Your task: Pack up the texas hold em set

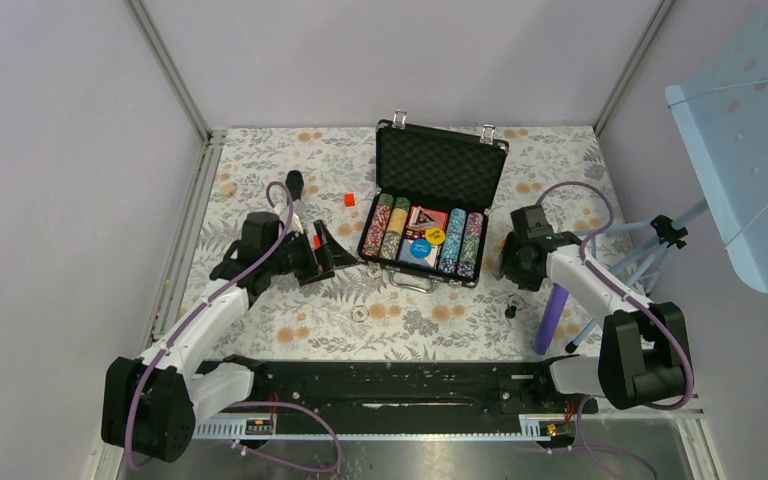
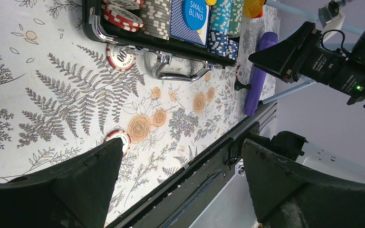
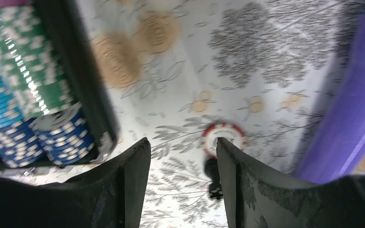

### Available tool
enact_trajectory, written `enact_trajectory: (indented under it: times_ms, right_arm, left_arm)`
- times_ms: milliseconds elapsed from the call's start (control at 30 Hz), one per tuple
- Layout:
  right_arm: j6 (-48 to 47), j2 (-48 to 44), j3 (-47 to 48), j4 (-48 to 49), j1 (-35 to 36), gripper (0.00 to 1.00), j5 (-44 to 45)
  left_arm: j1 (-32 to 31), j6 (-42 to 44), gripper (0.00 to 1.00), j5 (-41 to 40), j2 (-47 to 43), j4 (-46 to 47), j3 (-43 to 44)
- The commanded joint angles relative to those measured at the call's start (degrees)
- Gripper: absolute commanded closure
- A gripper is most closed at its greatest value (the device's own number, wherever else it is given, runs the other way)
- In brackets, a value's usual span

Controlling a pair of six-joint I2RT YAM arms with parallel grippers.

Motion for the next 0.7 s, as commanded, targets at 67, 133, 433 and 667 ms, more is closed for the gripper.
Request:
enact_trajectory:
  times_ms: [67, 133, 433, 667]
  right_arm:
    - [-3.42, 0.60, -1.23, -1.66, -3.64, 0.41, -1.69]
    - [-2.91, 2.18, -2.23, -0.38, -3.73, 0.41, -2.69]
    - [-2.58, 5.59, -3.50, 1.31, -3.71, 0.43, -5.01]
    - [-2.79, 6.25, -2.95, 0.16, -3.66, 0.43, -6.48]
  left_arm:
    - [0.36, 0.59, 0.06, 1.21, -0.83, 0.86, 1.83]
    - [0.33, 0.54, 0.06, 1.29, -0.80, 0.86, 1.84]
    - [0.33, 0.67, 0.05, 1.12, -0.66, 0.78, 1.83]
    - [0.33, 0.67, 0.06, 0.97, -0.55, 0.78, 1.91]
